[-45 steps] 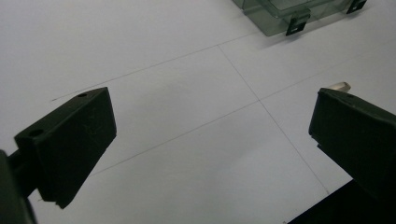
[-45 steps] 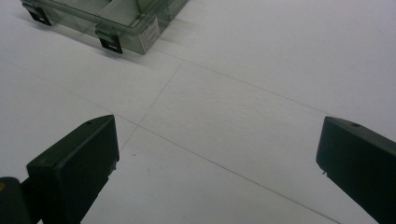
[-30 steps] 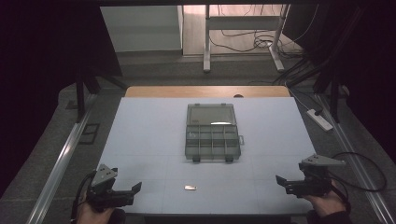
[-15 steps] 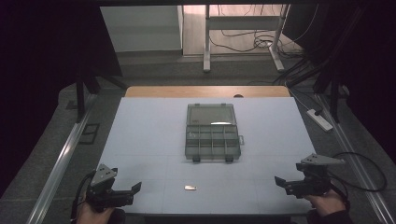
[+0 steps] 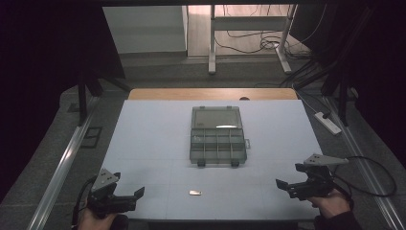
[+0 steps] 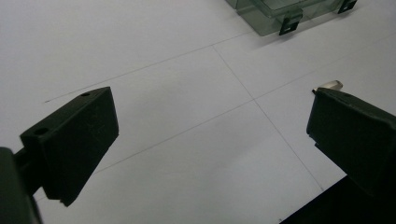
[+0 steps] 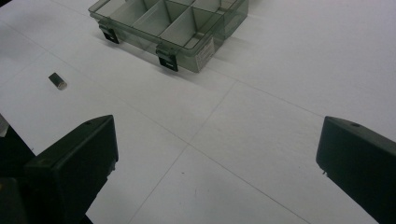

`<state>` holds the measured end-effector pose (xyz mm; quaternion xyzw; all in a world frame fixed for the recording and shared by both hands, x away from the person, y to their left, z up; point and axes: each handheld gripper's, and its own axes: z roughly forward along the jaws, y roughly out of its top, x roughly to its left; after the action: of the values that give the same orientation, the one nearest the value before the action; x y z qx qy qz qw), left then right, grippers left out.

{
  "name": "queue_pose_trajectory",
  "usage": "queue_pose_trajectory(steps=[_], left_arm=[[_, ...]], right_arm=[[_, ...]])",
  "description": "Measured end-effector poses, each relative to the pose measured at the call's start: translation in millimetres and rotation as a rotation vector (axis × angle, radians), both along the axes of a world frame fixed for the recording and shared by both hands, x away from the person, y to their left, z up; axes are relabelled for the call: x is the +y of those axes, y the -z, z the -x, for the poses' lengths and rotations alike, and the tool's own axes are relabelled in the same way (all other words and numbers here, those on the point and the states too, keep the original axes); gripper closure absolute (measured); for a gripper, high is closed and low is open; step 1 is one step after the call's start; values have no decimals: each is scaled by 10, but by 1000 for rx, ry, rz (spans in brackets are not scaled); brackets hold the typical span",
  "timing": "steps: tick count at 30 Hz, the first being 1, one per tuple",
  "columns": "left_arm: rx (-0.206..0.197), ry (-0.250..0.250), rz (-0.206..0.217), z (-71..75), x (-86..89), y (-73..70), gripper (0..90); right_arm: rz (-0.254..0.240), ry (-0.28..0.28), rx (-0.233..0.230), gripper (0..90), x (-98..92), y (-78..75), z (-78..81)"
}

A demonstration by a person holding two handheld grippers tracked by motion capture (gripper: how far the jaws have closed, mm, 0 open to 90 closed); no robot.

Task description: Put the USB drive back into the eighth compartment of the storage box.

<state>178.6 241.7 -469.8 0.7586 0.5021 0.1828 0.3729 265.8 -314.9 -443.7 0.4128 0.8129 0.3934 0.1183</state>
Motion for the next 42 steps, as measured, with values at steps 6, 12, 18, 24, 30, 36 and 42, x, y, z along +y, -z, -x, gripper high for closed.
queue_pose_trajectory(steps=[6,12,18,24,30,36,42], left_arm=[[2,7,-9,-3,-6,0,21],[2,6,-9,-3,-6,0,20],[4,3,-14,-5,-9,1,20],[5,2,-16,-6,-12,1,20],[5,3,-14,-7,-9,2,20],[6,3,-10,-7,-7,2,19],[6,3,-10,-8,-7,3,18]], right_arm=[[12,-32,-17,0,88,12,-18],[14,-51,-24,0,174,-3,-57],[29,-72,-14,0,289,2,-103],[35,-111,8,0,352,22,-138],[3,-137,43,0,423,15,-178],[10,-170,53,0,519,25,-220],[29,-185,56,0,612,47,-251]])
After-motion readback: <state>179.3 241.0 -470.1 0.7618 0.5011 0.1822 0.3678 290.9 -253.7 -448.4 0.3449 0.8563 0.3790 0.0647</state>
